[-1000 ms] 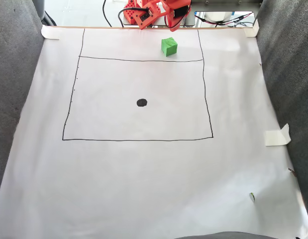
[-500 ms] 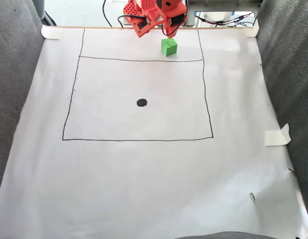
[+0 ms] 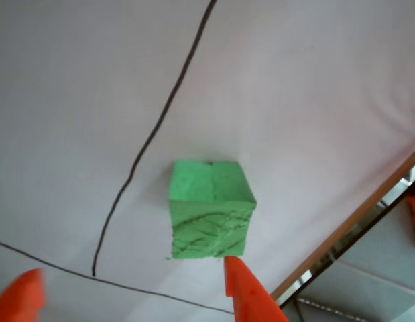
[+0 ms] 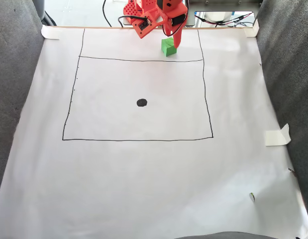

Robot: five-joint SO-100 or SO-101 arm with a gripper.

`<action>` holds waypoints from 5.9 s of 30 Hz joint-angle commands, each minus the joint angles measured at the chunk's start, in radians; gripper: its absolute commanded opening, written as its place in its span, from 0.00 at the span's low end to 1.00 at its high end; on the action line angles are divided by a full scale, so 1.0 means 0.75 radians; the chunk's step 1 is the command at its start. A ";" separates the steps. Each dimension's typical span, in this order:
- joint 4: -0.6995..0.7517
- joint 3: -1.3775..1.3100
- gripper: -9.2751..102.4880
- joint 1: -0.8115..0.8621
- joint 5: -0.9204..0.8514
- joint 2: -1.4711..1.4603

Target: Grasp the colored block, Place it on the black dot, and then return the arm to the default position.

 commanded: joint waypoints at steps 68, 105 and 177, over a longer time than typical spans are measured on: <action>-0.350 0.372 0.17 0.059 -0.182 -0.004; -0.170 -0.634 0.08 0.462 0.487 -0.503; -0.072 -1.689 0.08 0.718 0.487 -1.464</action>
